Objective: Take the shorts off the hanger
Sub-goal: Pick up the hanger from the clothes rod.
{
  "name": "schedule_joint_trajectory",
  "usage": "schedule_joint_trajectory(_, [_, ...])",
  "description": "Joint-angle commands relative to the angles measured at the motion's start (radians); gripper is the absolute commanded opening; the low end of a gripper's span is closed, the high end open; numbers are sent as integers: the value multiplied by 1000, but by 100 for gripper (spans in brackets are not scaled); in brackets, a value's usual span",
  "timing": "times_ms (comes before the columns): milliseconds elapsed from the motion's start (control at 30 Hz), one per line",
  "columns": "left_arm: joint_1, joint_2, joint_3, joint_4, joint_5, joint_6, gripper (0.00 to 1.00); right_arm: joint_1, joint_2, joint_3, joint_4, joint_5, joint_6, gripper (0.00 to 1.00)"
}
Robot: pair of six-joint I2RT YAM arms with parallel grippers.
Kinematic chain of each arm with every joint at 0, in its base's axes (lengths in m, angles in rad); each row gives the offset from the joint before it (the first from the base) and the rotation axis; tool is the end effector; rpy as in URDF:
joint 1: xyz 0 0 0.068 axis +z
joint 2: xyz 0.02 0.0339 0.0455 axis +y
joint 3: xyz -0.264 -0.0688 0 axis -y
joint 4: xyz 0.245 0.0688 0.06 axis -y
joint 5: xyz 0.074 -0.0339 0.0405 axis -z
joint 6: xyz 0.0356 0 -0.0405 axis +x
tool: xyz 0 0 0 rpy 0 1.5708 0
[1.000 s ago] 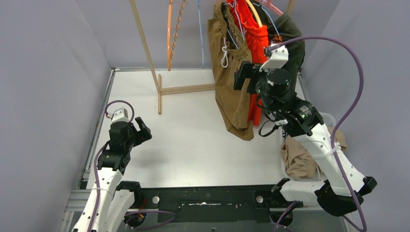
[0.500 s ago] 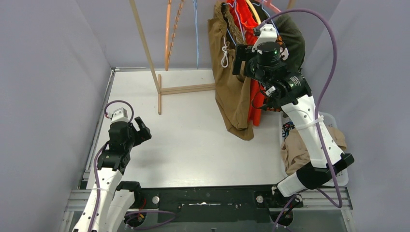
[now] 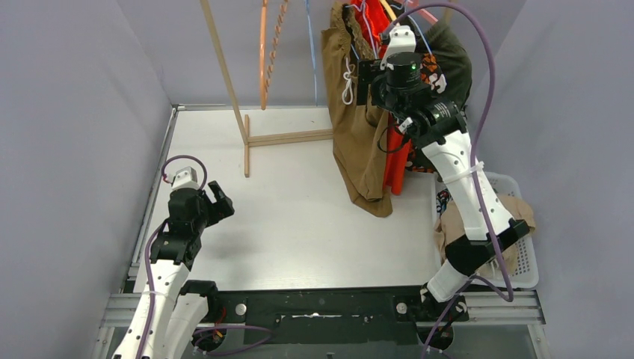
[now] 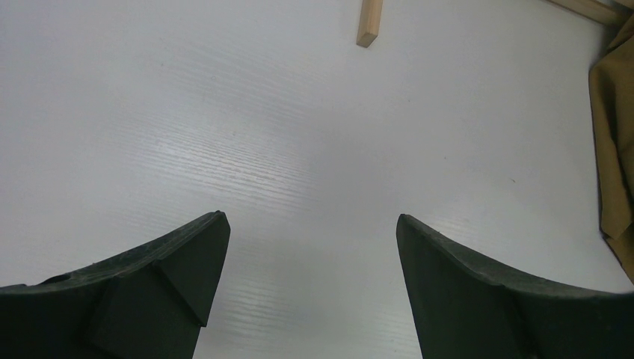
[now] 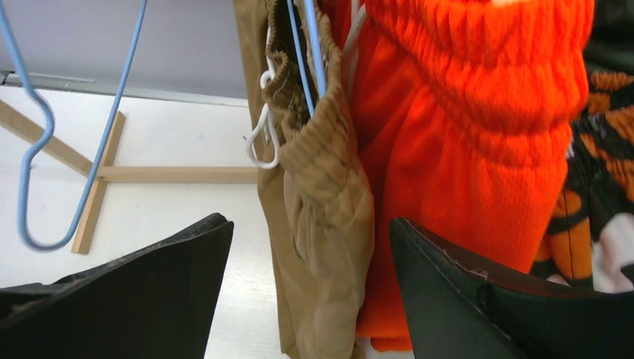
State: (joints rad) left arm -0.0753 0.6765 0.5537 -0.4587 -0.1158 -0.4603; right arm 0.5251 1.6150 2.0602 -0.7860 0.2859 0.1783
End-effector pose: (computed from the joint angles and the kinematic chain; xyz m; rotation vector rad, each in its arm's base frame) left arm 0.1559 -0.0076 0.2482 -0.4779 2.1001 -0.1869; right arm 0.2896 0.1562 0.5008 -0.1370 1.8975 0.2048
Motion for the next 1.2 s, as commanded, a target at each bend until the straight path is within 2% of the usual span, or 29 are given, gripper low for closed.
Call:
schedule_joint_trajectory(0, [10,-5,3,61,19,9,83,-30,58,121,64,-4,-89,75])
schedule_joint_trajectory(133, [11,-6,0,66,25,12,82,-29,99,107,110,-254,-154,70])
schedule_joint_trajectory(167, [11,-4,-1,66,29,12,82,-27,118,110,115,-277,-166,69])
schedule_joint_trajectory(333, [10,8,2,64,39,12,81,-22,248,284,46,-207,-168,57])
schedule_joint_trajectory(500, [10,17,-1,69,50,16,81,-11,234,251,160,-44,-152,46])
schedule_joint_trajectory(567, [11,23,-1,70,53,17,81,-12,214,207,216,25,-143,35])
schedule_joint_trajectory(600, [10,26,0,71,55,17,81,-13,202,188,245,49,-141,23])
schedule_joint_trajectory(633, [11,27,0,71,55,17,81,-11,189,167,272,59,-138,15])
schedule_joint_trajectory(733, [12,29,0,71,55,17,81,-13,125,62,397,40,-121,0])
schedule_joint_trajectory(1033, [11,27,-1,72,57,17,81,-23,-16,-132,699,-39,-25,0])
schedule_joint_trajectory(1167, [11,28,-1,72,57,18,81,-24,-45,-161,757,-79,17,0])
